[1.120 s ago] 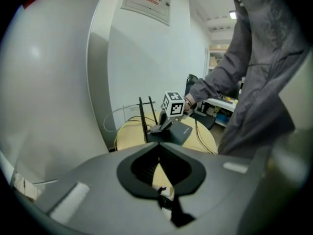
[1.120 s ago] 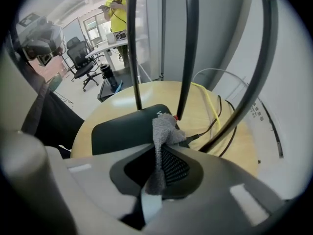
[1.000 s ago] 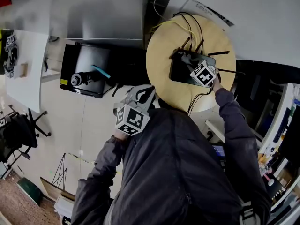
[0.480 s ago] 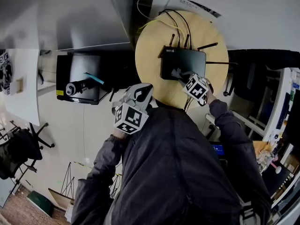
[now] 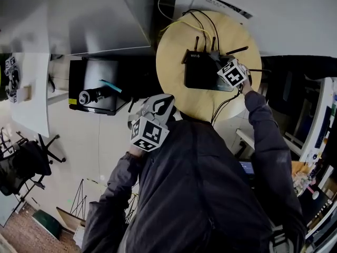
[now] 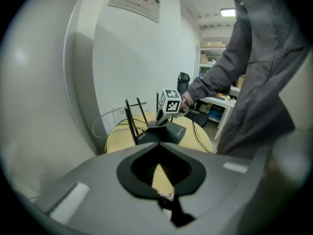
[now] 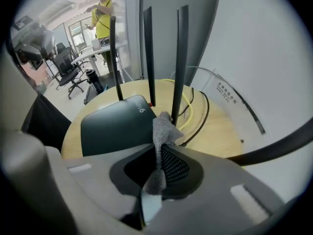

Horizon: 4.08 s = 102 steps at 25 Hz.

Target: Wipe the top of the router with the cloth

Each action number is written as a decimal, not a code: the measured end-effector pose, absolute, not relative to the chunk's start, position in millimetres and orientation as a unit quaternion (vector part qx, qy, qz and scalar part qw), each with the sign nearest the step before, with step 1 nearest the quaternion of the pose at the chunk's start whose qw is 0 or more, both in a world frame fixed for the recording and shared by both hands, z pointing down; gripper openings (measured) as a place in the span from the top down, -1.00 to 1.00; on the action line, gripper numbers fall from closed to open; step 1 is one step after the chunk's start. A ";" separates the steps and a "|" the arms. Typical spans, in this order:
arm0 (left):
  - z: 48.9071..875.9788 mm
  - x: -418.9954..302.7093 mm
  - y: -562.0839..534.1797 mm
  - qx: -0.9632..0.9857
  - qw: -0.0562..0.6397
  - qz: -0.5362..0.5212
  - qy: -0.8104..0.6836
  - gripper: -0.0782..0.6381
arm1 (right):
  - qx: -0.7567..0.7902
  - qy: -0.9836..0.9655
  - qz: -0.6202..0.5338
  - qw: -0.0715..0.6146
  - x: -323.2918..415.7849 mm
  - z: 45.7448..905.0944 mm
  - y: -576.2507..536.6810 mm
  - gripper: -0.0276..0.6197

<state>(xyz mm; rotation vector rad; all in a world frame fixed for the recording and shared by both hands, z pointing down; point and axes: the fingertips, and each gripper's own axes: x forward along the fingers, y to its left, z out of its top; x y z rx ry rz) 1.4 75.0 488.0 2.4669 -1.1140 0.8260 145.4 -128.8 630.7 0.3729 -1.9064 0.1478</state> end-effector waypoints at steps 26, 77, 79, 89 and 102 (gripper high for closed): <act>488.4 24.9 75.9 0.869 0.152 0.296 -0.367 0.78 | 0.091 -0.831 0.105 0.539 167.8 629.7 -27.1 0.82; 488.9 26.8 91.9 0.856 0.166 0.302 -0.385 0.78 | 0.238 -0.784 0.053 0.570 229.5 637.7 -133.5 0.82; 490.1 21.8 94.1 0.853 0.170 0.302 -0.389 0.78 | 0.228 -0.782 0.047 0.578 228.7 640.3 -132.7 0.82; 492.3 17.7 92.0 0.858 0.171 0.295 -0.383 0.78 | 0.193 -0.784 0.055 0.588 238.8 642.8 -67.9 0.82; 495.3 19.5 88.3 0.877 0.156 0.305 -0.338 0.78 | 0.134 -0.850 0.036 0.509 128.5 609.0 24.5 0.82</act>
